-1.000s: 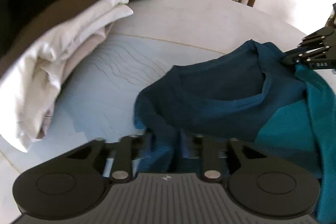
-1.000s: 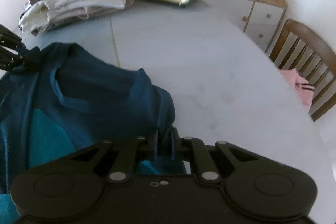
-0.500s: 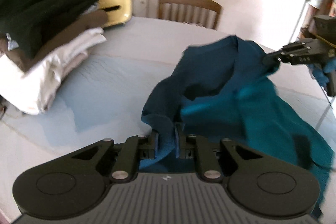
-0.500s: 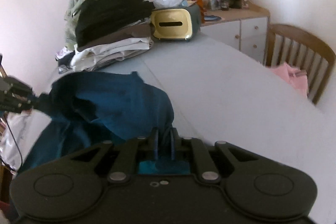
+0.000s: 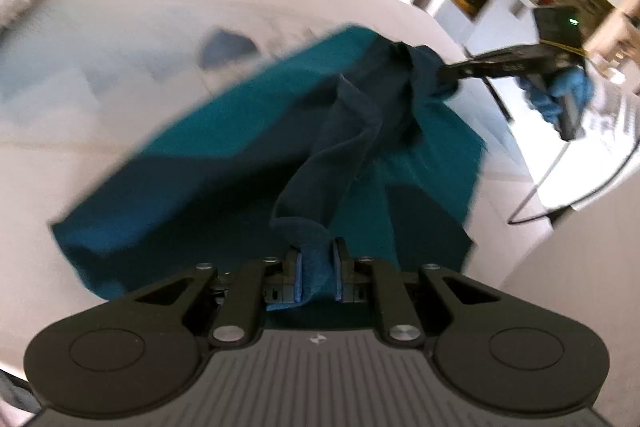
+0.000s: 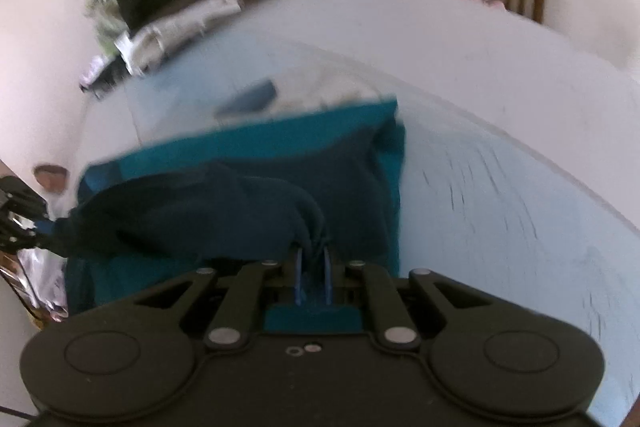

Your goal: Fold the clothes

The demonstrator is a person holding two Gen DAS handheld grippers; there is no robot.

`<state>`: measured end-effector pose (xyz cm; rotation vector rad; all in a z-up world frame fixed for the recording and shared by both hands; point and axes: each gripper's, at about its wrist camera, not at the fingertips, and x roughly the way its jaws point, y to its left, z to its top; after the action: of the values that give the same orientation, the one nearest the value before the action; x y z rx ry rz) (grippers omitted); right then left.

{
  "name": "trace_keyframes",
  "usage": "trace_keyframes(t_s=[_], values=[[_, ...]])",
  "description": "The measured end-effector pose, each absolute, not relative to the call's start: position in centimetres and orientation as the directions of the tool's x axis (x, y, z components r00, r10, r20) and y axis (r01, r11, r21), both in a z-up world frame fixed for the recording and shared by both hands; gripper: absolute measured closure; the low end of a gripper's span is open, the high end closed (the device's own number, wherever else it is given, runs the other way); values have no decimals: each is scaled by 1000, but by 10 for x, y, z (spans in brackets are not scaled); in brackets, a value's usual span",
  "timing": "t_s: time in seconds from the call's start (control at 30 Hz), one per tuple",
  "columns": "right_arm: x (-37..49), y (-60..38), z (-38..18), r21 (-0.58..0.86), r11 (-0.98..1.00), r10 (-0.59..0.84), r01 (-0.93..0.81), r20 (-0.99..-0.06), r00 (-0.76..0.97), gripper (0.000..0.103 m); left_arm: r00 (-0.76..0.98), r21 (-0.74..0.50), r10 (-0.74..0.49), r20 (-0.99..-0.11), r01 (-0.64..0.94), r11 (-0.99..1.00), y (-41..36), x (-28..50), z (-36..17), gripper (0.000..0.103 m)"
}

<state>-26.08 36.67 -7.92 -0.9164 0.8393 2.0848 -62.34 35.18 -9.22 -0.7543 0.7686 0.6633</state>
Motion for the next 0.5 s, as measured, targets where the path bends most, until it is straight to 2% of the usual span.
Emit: trace_keyframes(t_s=[0.13, 0.27, 0.4, 0.47, 0.5], values=[[-268, 357, -99, 224, -535, 341, -815, -825, -451, 0, 543, -333, 197, -816, -720, 609, 348, -619, -123, 90], [-282, 347, -91, 131, -551, 364, -824, -851, -379, 0, 562, -324, 191, -804, -685, 653, 341, -616, -130, 90], [-305, 325, -88, -51, -636, 400, -770, -875, -273, 0, 526, -205, 231, -819, -644, 737, 325, -603, -124, 84], [-309, 313, -86, -125, -674, 427, -728, -870, -246, 0, 499, -107, 274, -822, -609, 786, 312, -592, -121, 79], [-312, 309, -84, -148, -689, 437, -710, -866, -243, 0, 484, -59, 303, -821, -600, 798, 307, -587, -120, 72]])
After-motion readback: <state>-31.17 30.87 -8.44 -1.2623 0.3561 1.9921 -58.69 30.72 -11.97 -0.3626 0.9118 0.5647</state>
